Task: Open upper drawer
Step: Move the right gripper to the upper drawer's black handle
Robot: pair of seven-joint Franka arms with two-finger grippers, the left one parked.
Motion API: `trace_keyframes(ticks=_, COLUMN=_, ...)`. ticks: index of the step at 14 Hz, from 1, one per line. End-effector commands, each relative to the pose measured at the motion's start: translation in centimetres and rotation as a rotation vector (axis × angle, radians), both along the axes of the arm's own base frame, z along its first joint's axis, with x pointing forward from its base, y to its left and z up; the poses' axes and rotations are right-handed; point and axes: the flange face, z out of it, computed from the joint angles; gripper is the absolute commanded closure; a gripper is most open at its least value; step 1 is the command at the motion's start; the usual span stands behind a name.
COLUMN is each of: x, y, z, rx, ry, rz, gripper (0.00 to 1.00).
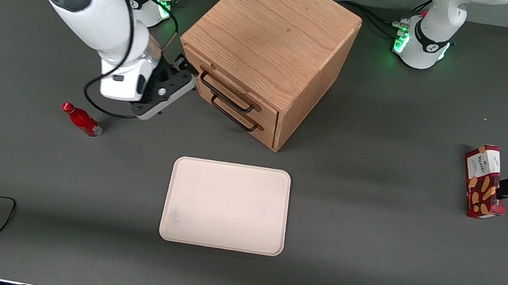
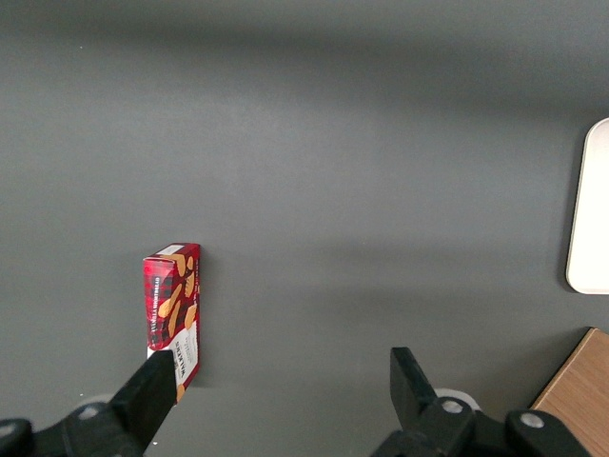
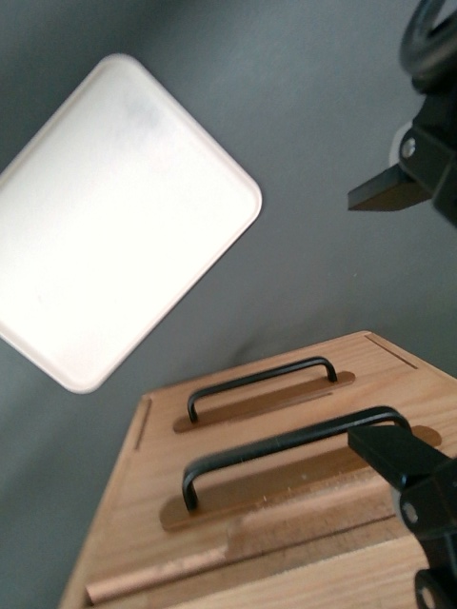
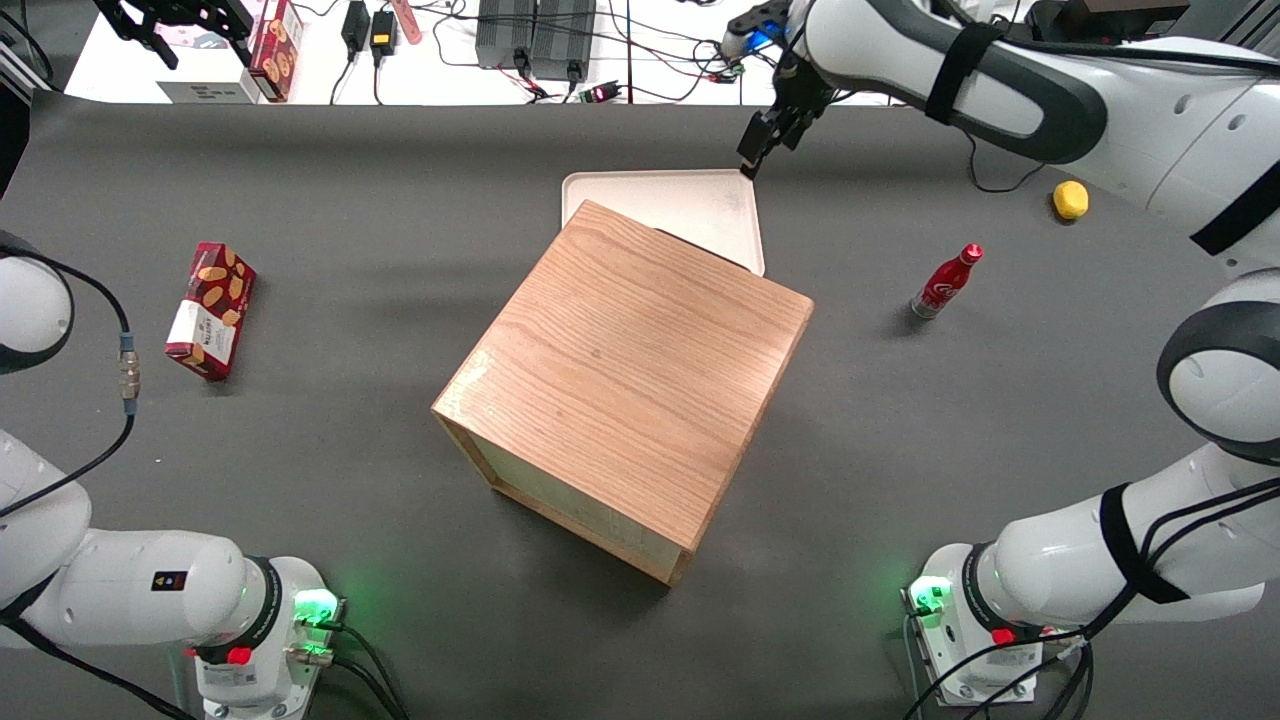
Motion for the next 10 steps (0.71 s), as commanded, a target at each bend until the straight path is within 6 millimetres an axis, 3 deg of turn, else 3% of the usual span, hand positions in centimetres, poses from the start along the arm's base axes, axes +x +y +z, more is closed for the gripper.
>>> trace_keyframes(ticks=1, x=-0.8, y=1.6, z=-1.5, rx=0.046, ry=0.06, rz=0.057, gripper=0.0)
trace_keyframes(ticks=7, x=-3.1, y=3.5, z=-7.8, rx=0.036, ry=0.106, rz=0.085, gripper=0.0)
trace_keyframes(ticks=10, x=-3.7, y=4.5, z=-9.0, rx=0.036, ry=0.123, rz=0.099, gripper=0.0)
